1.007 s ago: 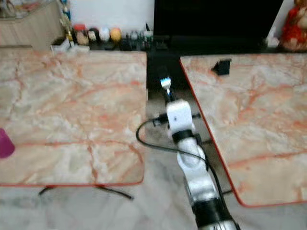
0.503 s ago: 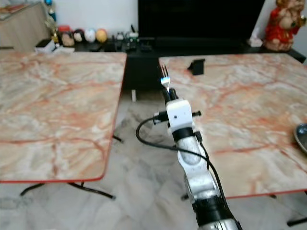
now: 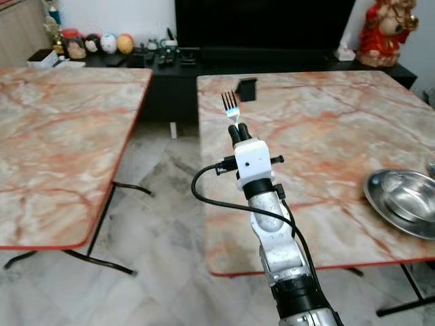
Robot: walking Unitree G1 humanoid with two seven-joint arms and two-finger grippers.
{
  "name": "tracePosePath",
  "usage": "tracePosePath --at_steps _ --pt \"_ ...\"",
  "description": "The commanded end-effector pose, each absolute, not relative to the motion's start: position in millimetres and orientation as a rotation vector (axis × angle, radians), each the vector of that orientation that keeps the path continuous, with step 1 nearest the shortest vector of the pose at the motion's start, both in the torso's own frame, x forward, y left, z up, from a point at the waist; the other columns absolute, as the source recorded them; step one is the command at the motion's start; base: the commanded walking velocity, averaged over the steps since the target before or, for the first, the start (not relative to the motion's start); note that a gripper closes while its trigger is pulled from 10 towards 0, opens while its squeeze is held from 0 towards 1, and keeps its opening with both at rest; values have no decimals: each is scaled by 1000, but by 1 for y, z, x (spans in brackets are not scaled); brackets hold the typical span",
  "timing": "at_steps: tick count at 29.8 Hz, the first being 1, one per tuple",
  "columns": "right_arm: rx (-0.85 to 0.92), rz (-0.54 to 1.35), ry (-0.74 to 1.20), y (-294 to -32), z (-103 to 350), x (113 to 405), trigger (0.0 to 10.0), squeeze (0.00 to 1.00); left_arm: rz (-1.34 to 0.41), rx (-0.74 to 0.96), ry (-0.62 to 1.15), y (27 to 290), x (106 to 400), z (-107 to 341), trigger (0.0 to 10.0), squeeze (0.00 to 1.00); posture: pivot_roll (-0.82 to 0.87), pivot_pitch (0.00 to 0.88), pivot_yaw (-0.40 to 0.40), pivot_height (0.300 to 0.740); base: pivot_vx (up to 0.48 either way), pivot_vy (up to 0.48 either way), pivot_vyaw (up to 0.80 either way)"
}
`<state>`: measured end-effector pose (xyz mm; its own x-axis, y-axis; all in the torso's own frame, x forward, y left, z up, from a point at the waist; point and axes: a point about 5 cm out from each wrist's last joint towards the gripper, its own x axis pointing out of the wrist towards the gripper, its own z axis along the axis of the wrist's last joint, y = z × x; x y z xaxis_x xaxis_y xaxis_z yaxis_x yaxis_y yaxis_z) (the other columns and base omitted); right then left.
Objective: Setting the table
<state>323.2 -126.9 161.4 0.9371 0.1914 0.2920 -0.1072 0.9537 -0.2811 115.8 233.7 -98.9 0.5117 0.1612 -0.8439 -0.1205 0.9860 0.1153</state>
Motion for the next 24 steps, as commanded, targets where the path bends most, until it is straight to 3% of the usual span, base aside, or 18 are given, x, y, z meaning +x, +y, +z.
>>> tracePosePath --at_steps 1,24 --pt "-250 165 -346 -122 169 325 10000 0 179 62 1032 240 112 -98 10000 0 -69 0 1 732 0 -300 0" --pt "-249 162 -346 -121 169 326 10000 0 182 57 1029 241 113 -98 10000 0 -70 0 5 732 0 -363 0"
